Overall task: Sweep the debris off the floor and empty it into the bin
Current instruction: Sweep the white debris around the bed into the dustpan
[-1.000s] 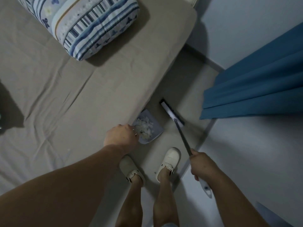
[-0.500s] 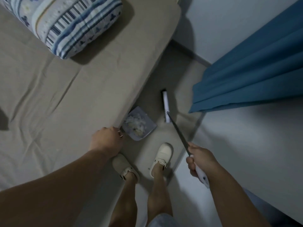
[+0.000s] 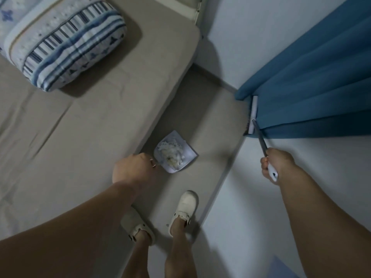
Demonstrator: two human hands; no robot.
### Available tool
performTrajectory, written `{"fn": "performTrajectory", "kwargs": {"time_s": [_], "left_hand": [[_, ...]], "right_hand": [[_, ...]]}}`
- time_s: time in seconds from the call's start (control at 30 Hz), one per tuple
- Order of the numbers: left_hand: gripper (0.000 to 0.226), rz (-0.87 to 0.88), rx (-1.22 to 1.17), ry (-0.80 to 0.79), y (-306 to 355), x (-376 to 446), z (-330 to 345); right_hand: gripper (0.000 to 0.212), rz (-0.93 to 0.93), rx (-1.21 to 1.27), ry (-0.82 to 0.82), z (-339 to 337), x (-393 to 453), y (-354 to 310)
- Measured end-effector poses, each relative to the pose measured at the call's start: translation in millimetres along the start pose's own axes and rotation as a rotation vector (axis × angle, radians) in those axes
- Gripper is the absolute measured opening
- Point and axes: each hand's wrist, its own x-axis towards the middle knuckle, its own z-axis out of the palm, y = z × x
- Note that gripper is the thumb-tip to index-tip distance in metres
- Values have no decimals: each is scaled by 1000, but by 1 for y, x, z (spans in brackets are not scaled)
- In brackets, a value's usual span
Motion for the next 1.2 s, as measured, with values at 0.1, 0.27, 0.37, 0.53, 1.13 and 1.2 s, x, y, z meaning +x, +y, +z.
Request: {"fn": "performTrajectory", "kwargs": {"time_s": [0.1,0.27,0.37,0.53,1.13,1.2], "left_hand": [[28,-11,22,3,13,11,-5],[32,-37,2,-37,23,19,-4],[35,-19,-16,-35,30,24,-2],[29,-38,-50,-56,28,28,-3],[36,-22,-65,-57,23,20,2],[35,-5,-76,-72,18,7,6]], "right_hand": [[21,-12,-23,48,2,18,-21],[22,-82,-264,22,14,40,-31],[20,-241,-419,-56,26,44,-21],[42,-233,-575,-9,26,83,-11],[31,133,-256,-245,63,-24,107],[31,118,-331,-294,69,-48,126]]}}
